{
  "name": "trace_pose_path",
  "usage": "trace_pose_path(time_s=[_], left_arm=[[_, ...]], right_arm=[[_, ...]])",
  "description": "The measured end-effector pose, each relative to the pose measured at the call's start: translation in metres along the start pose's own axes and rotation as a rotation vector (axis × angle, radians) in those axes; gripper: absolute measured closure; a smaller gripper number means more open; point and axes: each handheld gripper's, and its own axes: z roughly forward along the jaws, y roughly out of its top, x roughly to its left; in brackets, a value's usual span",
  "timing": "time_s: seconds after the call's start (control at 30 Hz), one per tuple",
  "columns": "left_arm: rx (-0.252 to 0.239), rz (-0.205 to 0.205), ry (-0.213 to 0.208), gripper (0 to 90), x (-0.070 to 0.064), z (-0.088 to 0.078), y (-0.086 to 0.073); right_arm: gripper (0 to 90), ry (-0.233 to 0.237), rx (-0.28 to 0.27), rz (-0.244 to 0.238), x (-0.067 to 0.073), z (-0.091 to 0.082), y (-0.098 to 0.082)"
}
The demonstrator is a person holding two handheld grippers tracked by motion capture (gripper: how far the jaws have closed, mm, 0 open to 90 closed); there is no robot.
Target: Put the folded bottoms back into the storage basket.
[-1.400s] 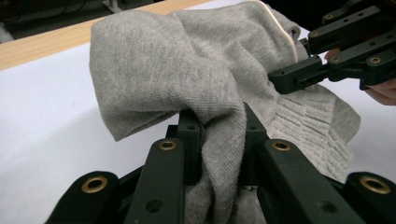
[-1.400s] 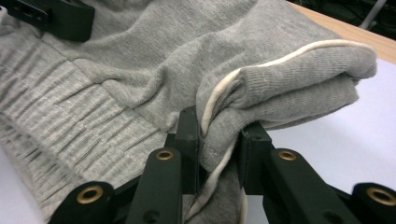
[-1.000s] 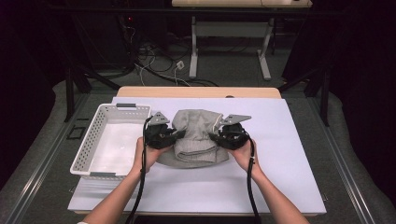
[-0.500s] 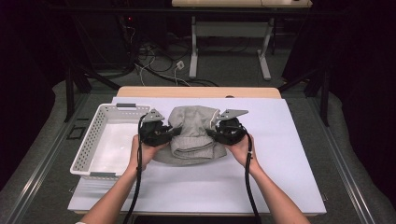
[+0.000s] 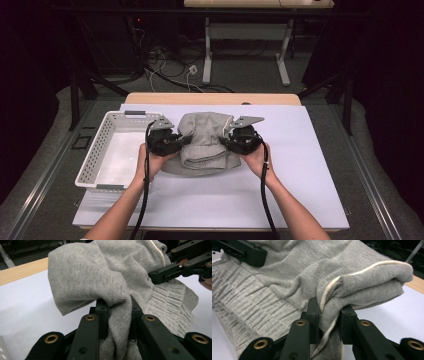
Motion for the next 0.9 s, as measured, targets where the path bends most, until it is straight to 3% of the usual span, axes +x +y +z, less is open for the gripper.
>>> trace_pose_path(time_s=[0.9], left_arm=[[-0.008,-0.011,0.018,77.4,0.016,-0.022,0.002]], right_arm=[[73.8,0.019,-0.011,-0.026,0.012,0.01,0.02]])
